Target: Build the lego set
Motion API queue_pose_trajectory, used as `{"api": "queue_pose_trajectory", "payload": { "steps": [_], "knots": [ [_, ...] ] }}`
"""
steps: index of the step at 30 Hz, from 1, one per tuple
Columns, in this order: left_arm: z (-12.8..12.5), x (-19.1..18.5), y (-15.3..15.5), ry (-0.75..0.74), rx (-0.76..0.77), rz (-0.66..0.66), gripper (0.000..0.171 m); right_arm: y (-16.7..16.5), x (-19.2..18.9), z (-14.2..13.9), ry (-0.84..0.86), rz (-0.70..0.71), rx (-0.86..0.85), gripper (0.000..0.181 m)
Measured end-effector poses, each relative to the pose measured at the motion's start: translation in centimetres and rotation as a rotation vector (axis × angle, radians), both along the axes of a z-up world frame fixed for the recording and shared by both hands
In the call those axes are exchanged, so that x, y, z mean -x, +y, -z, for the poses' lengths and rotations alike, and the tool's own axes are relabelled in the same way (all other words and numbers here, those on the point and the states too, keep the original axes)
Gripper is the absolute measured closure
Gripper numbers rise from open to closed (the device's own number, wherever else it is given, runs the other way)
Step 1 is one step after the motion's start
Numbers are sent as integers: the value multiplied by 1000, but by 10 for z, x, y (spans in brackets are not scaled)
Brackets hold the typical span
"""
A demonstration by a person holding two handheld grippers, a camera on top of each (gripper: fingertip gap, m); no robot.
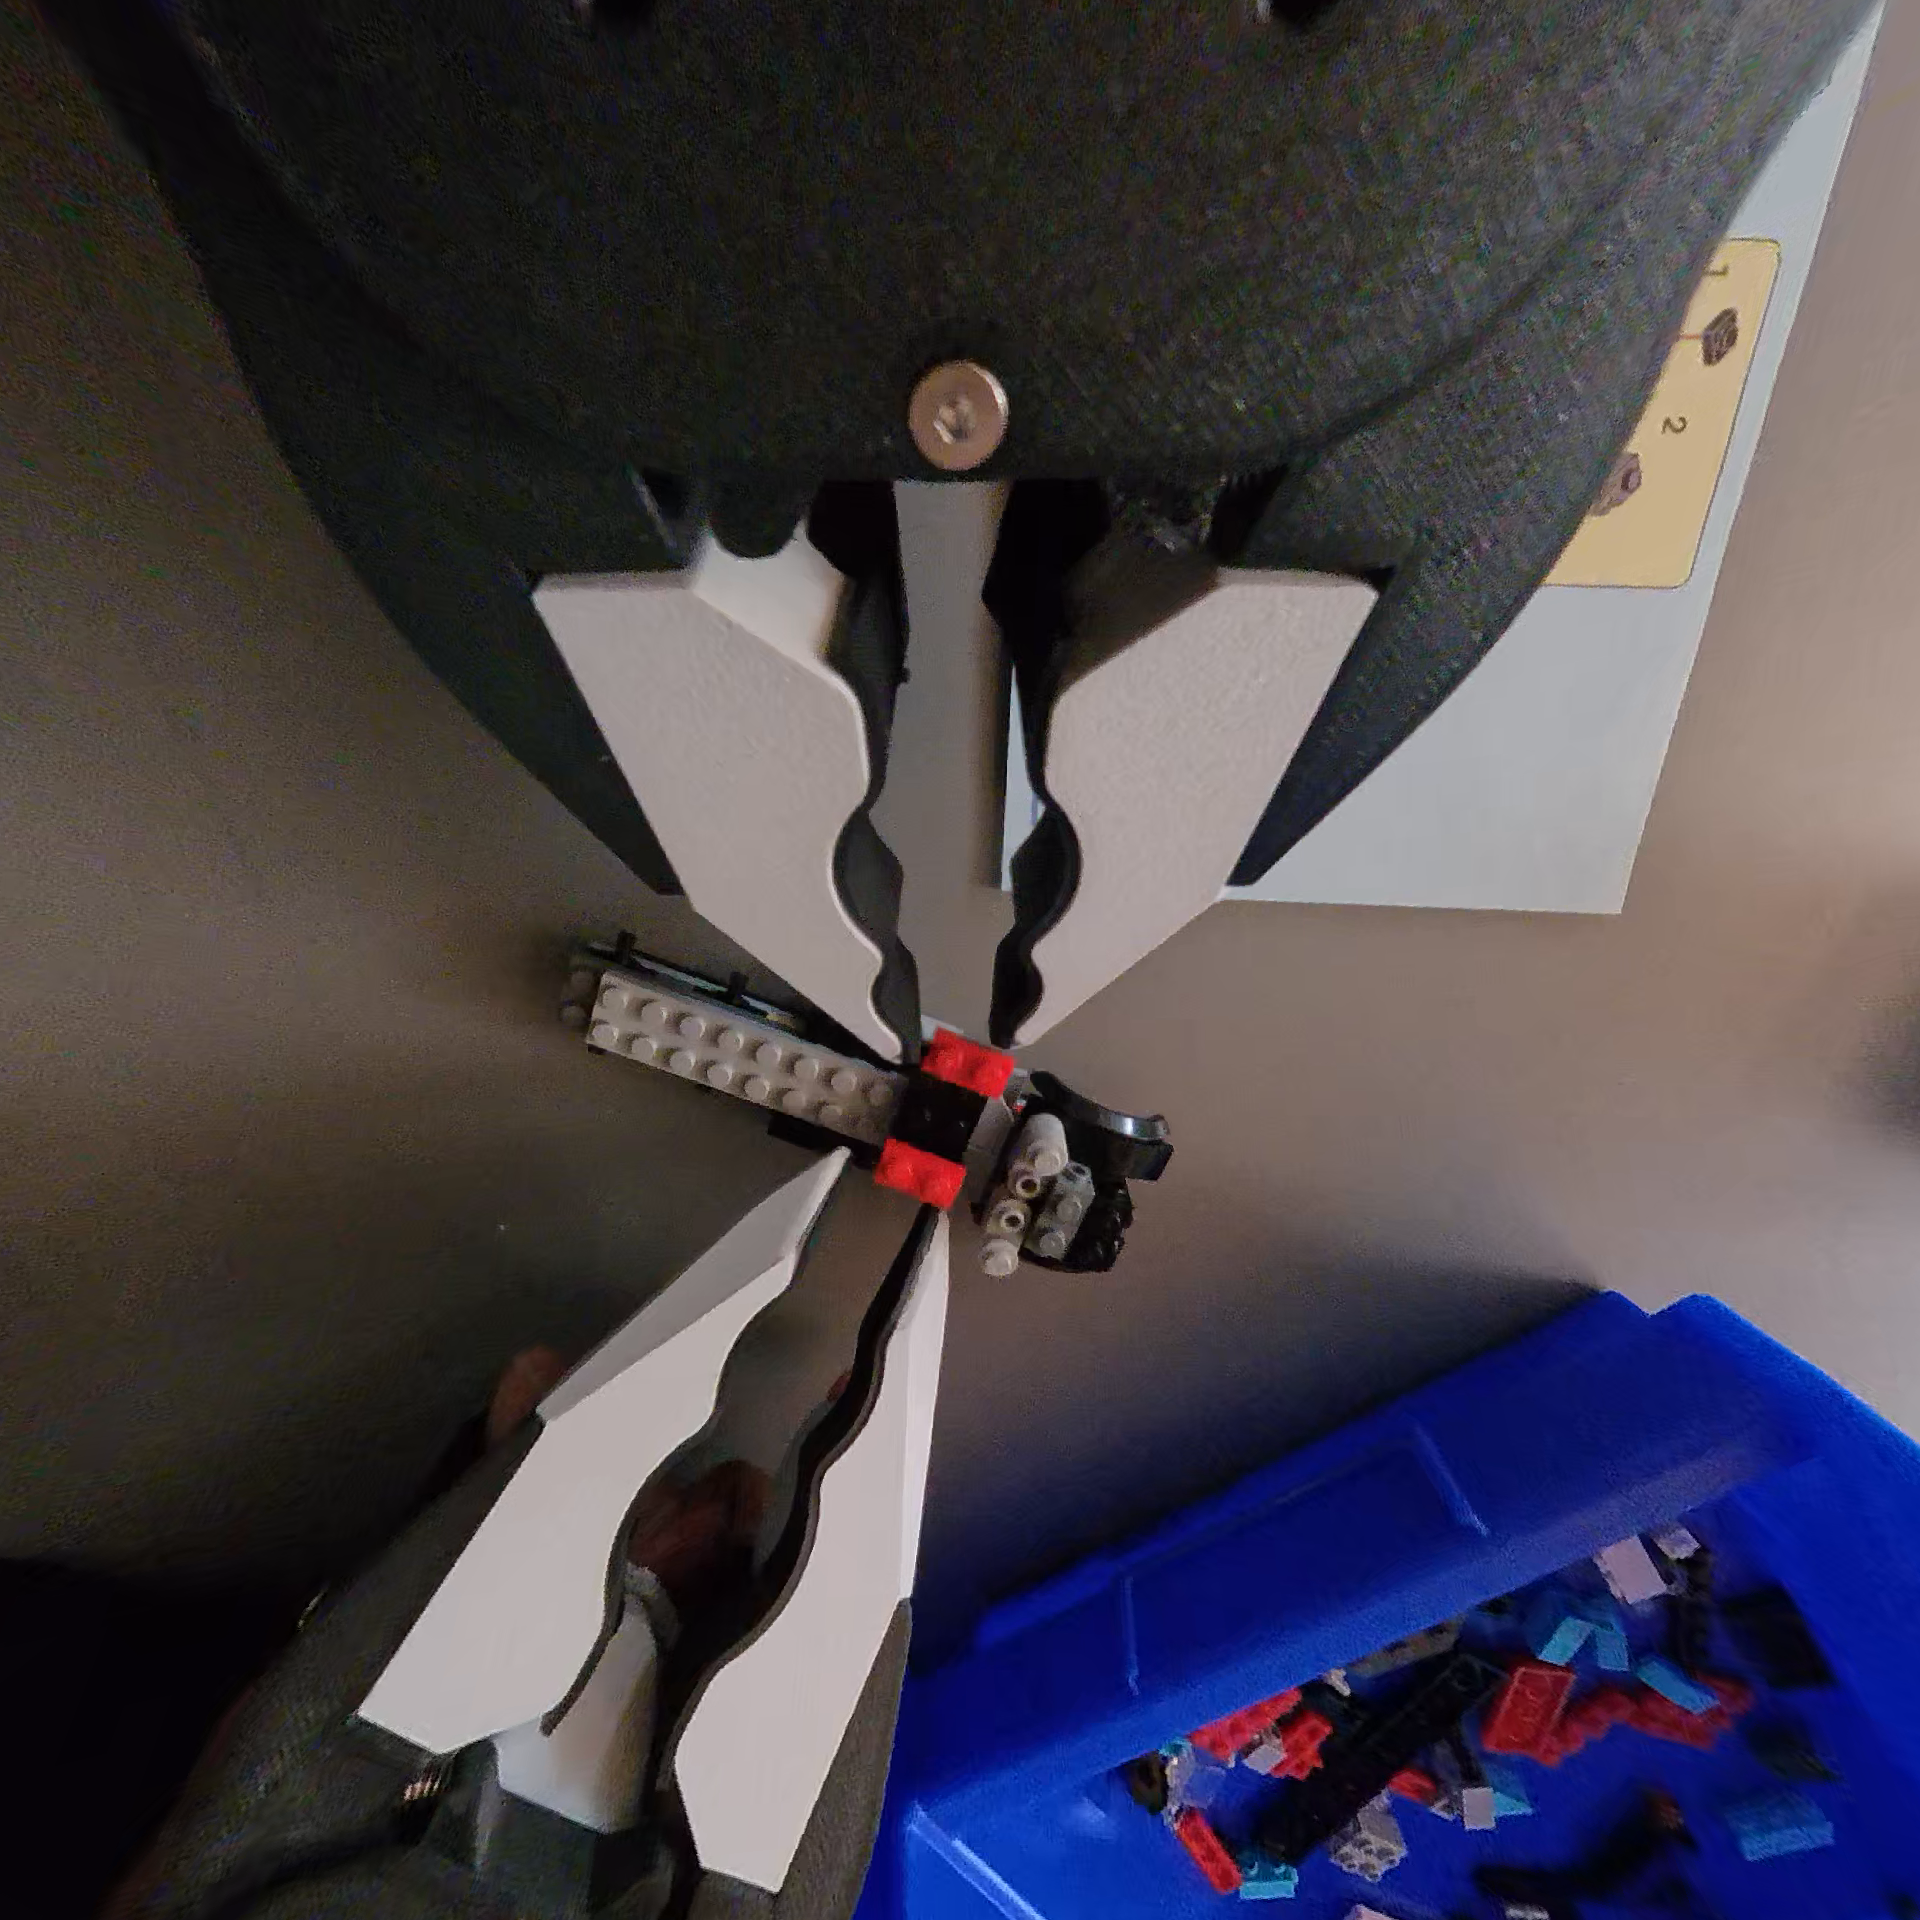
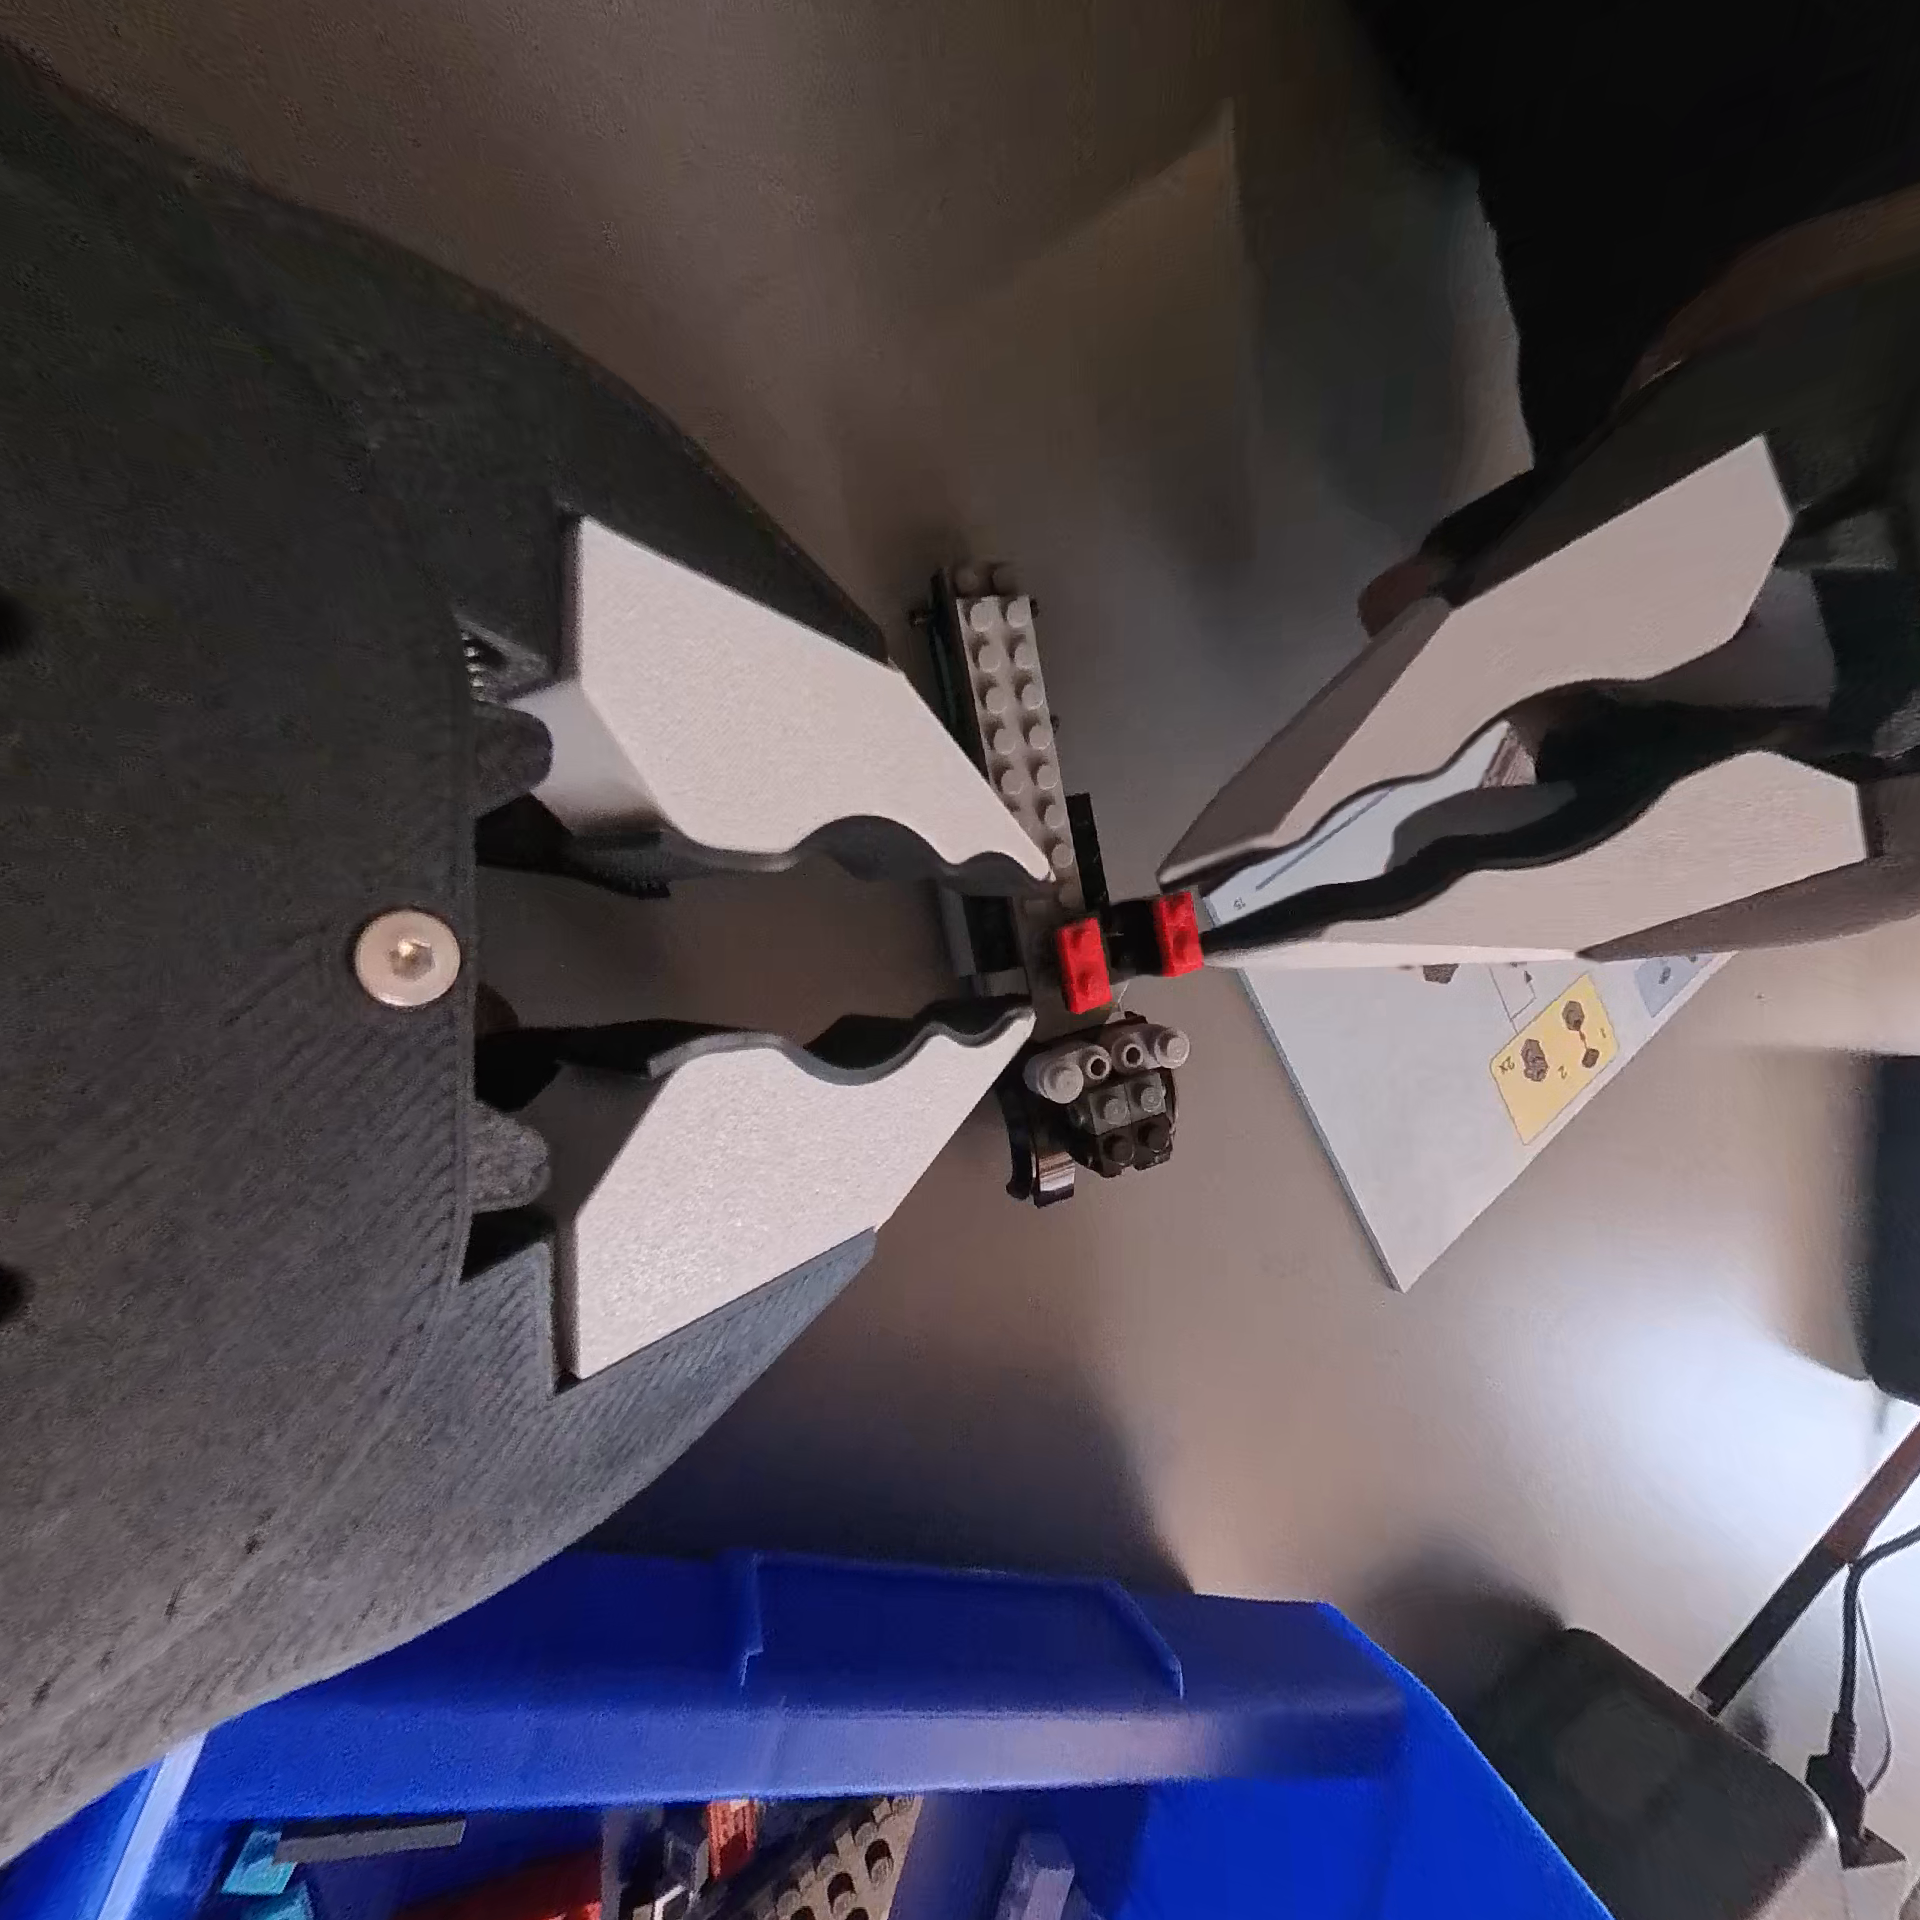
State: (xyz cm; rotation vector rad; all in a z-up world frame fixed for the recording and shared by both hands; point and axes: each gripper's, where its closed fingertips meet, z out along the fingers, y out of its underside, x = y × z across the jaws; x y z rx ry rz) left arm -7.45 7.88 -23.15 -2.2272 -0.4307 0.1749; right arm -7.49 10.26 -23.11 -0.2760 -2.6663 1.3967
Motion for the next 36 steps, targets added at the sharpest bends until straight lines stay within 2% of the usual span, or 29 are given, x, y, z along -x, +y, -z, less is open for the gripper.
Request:
{"api": "queue_pose_trajectory", "payload": {
  "steps": [15, 36],
  "knots": [
    [-3, 6, 9, 3, -42, -41, 163, 3, 10, 0, -12, 73, 1, 162],
    [0, 5, 5, -35, -36, -48, 160, 6, 8, 5, -21, 66, -33, 161]
  ]
}}
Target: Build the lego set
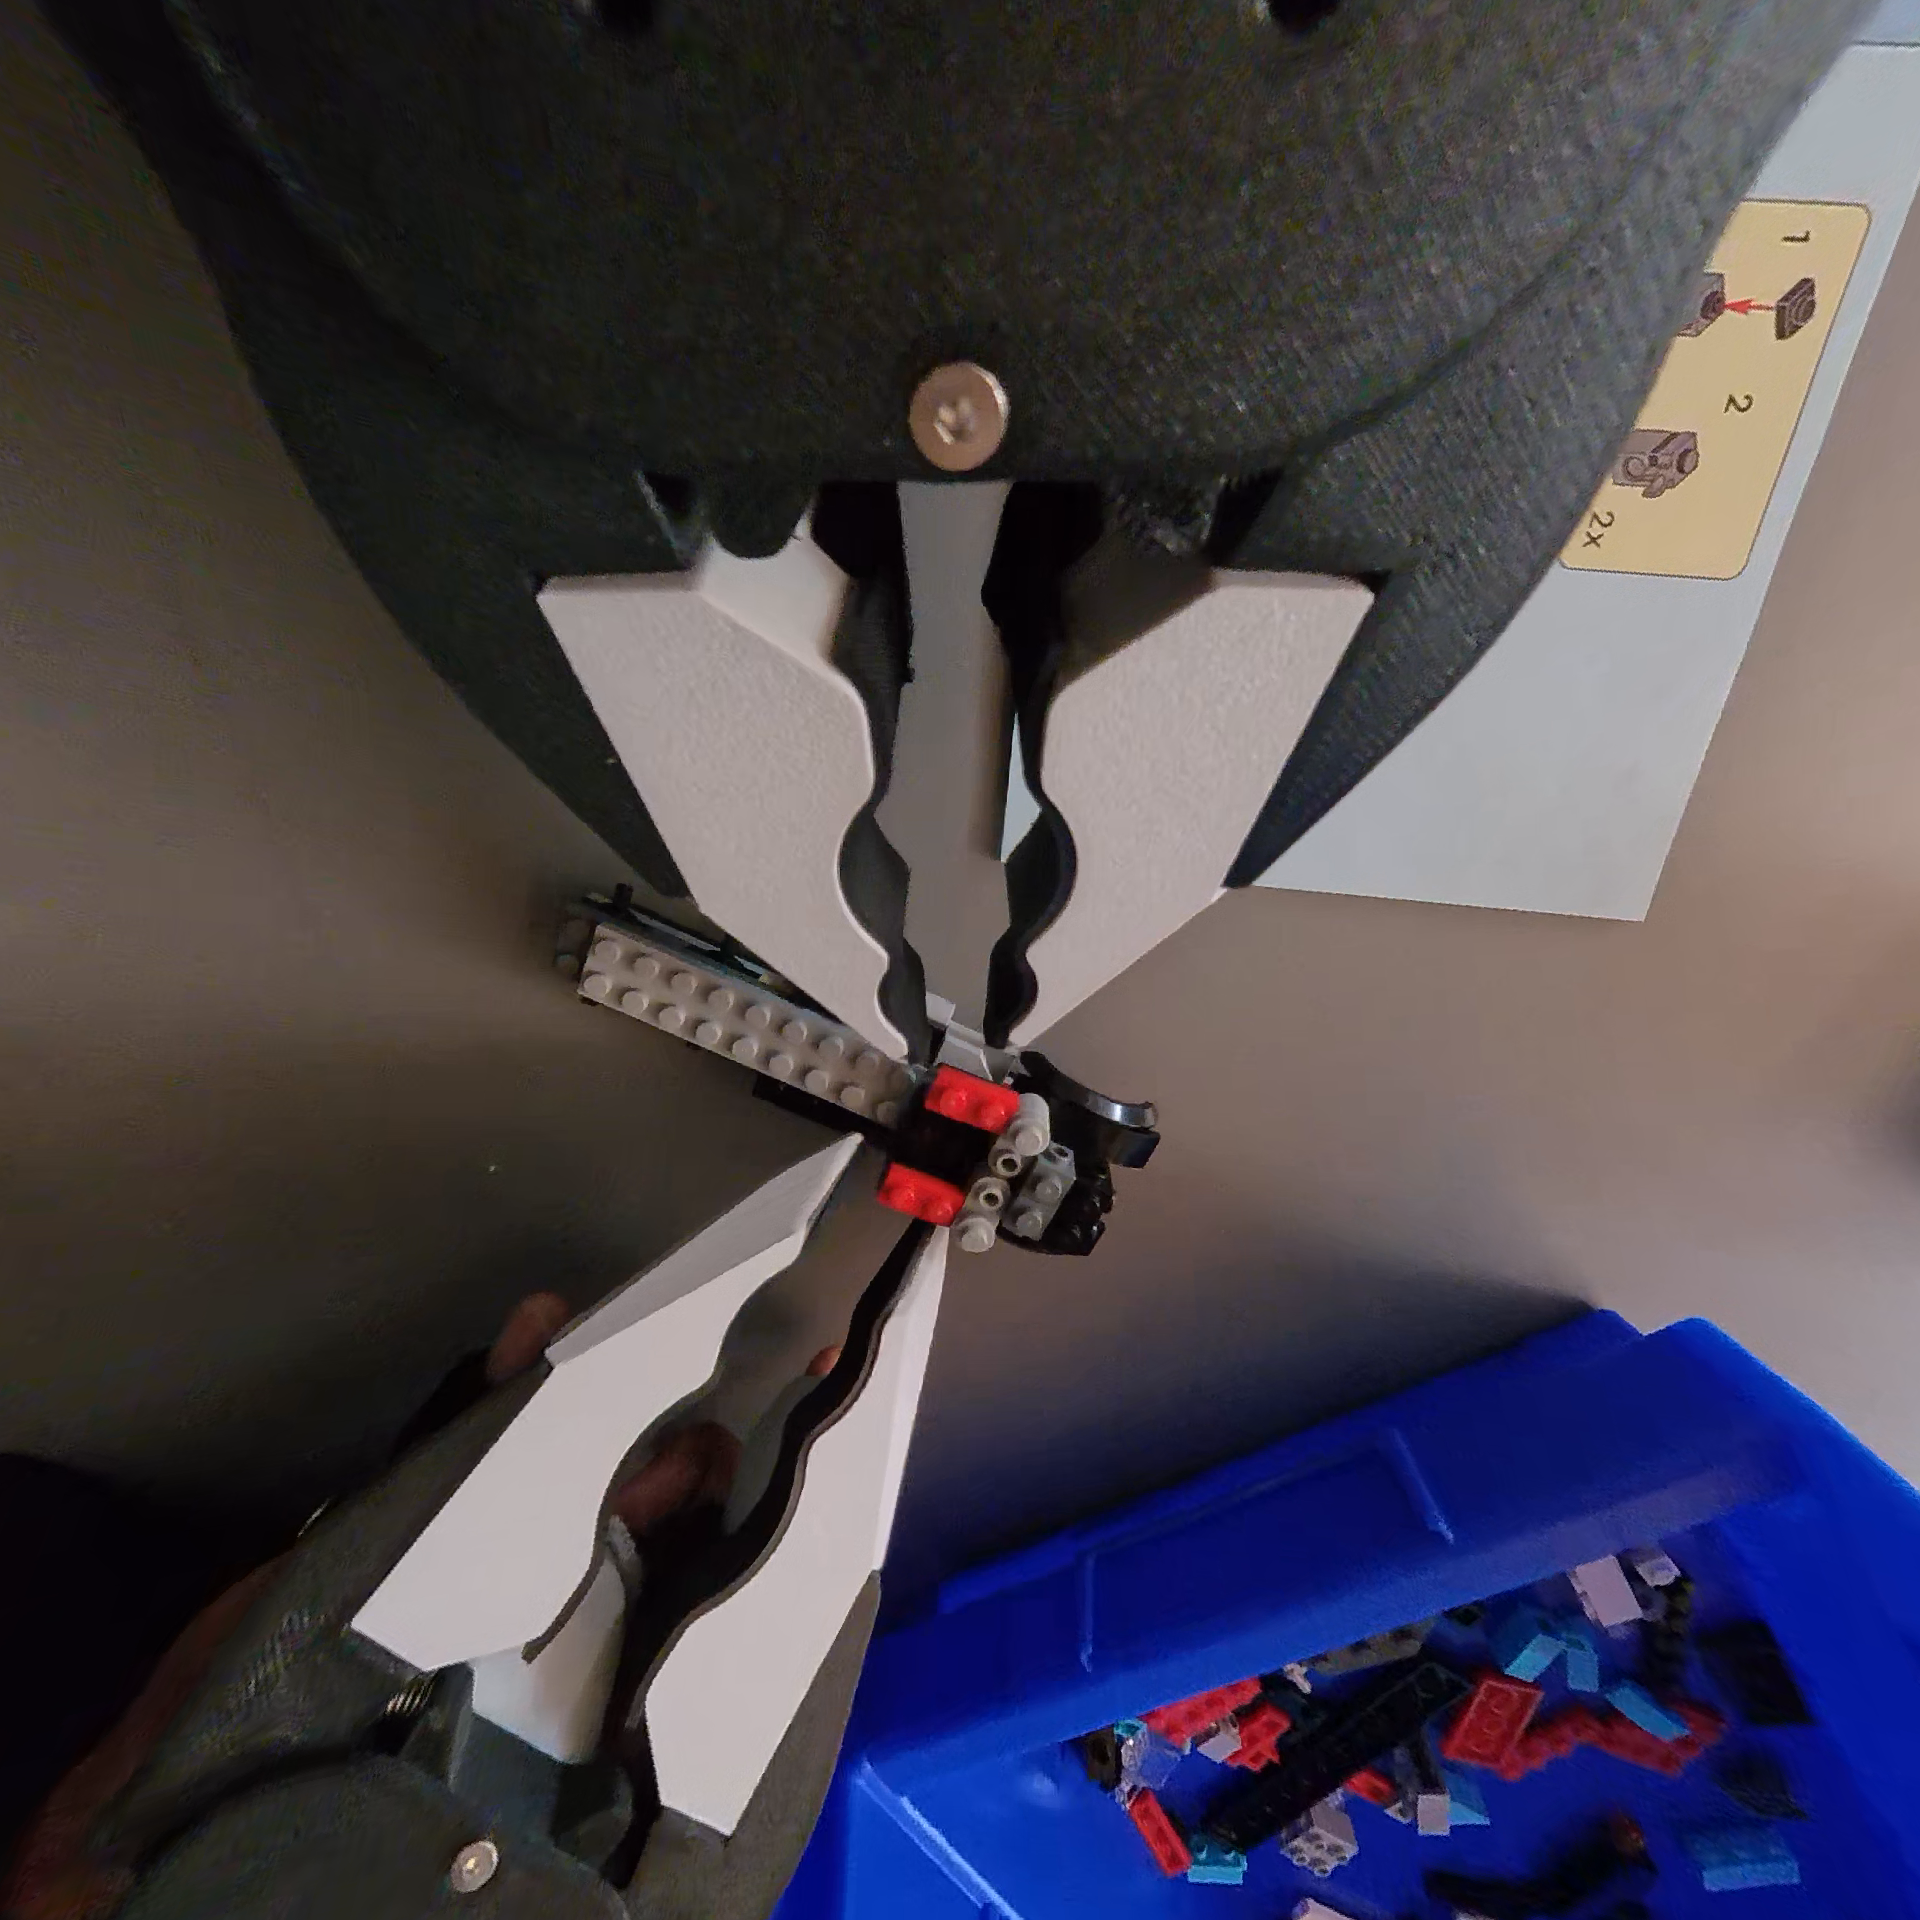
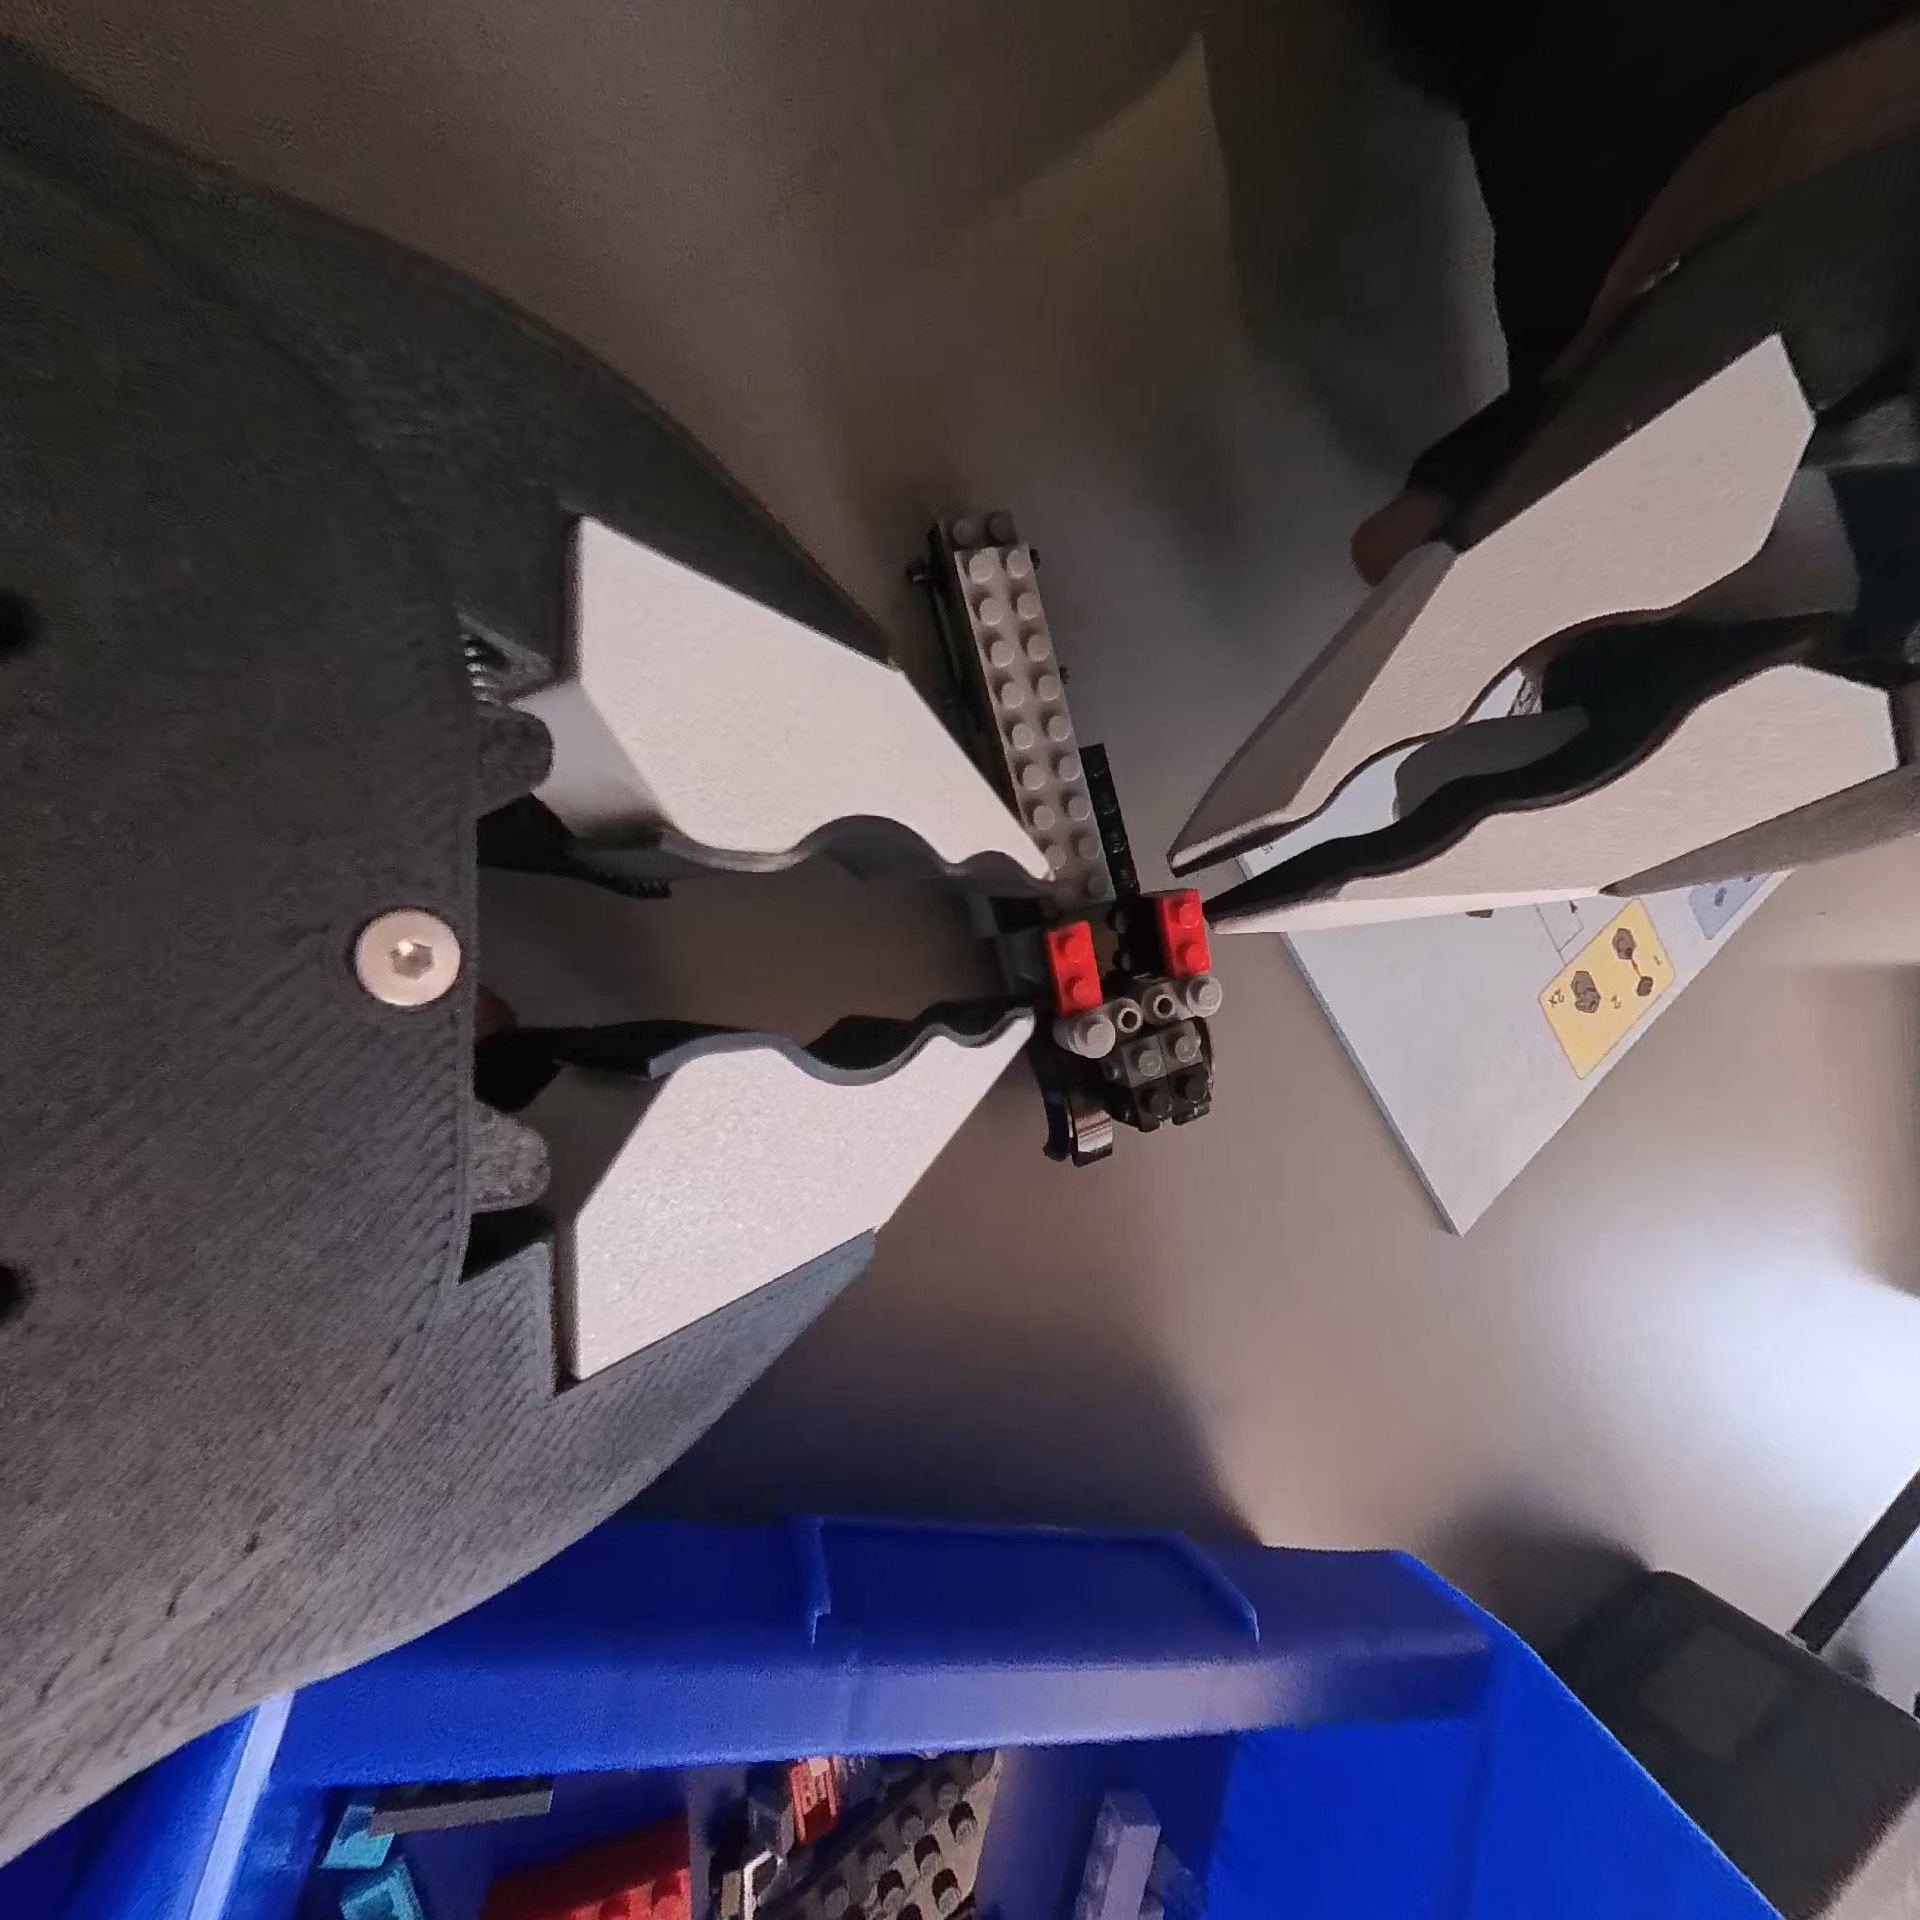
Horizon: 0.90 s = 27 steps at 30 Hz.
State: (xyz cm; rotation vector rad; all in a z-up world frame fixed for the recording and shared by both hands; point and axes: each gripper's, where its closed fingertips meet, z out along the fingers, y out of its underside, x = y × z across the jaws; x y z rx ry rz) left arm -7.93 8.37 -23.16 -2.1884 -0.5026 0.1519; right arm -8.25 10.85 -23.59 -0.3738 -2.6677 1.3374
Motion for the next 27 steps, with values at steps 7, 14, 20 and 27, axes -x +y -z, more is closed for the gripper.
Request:
{"api": "queue_pose_trajectory", "payload": {
  "steps": [7, 14, 20, 27],
  "knots": [
    [2, -4, -1, -42, 3, 3, 158, 4, -2, 5, -49, 2, -27, 160],
    [2, -6, -2, -90, -5, -17, 155, 8, -5, 12, -86, 2, -67, 159],
    [4, -4, -7, -112, 9, -48, 151, 7, -7, 15, -39, -9, -99, 157],
    [-5, -1, -16, -99, -3, -72, 148, 4, -12, 16, 55, -64, -141, 147]
  ]
}}
